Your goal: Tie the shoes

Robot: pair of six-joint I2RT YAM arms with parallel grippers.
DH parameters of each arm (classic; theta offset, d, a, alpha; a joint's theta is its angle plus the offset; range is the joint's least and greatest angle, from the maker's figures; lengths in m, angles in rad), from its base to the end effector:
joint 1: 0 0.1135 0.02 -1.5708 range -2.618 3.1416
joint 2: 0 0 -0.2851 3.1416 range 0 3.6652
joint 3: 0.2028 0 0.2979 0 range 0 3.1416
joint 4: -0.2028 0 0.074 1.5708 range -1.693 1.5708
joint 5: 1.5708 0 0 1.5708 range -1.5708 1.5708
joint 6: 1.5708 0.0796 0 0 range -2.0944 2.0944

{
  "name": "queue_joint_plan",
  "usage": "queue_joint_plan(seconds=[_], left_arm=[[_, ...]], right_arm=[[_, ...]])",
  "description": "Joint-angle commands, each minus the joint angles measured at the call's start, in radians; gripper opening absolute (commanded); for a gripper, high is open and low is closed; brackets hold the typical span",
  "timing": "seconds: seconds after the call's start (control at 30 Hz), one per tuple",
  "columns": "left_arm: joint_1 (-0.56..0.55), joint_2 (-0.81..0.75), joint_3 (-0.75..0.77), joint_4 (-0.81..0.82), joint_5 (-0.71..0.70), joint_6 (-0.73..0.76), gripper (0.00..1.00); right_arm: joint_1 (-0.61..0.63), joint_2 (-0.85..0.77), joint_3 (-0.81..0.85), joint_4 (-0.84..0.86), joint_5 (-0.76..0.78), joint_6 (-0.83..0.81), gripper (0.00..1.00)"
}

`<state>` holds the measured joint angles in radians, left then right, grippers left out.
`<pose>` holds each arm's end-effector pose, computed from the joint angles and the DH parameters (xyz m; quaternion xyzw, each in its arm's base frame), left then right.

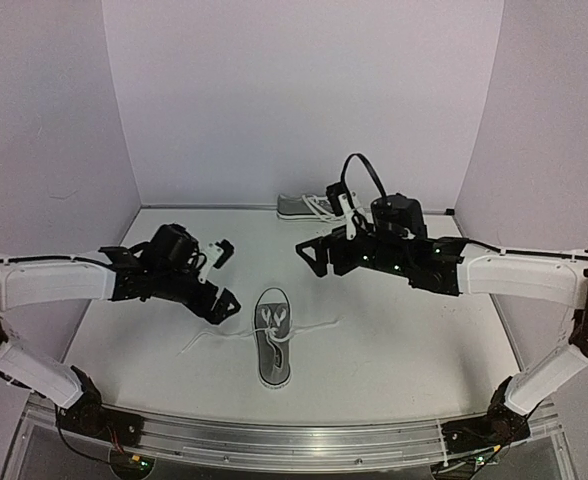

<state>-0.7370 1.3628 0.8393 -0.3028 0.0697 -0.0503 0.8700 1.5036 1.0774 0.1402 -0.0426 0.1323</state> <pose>0.2538 -0.2378 0.1857 0.3253 0.8723 -0.1694 0.3232 0.2803 0.3375 0.2886 -0.3005 0.7420 0.3027 0.5171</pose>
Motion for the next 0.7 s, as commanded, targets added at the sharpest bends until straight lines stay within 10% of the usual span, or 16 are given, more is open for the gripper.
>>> queue_joint_plan(seconds=[0.0,0.67], left_arm=[[-0.012,0.174,0.154,-0.147,0.068,0.185,0.99],[-0.014,0.387,0.186,-0.137,0.167,0.431,0.56]], right_arm=[[-0.003,0.005,-0.011,-0.044,-0.162,-0.054,0.98],[-0.061,-0.156,-0.2,0.029,-0.164,0.116,0.98]])
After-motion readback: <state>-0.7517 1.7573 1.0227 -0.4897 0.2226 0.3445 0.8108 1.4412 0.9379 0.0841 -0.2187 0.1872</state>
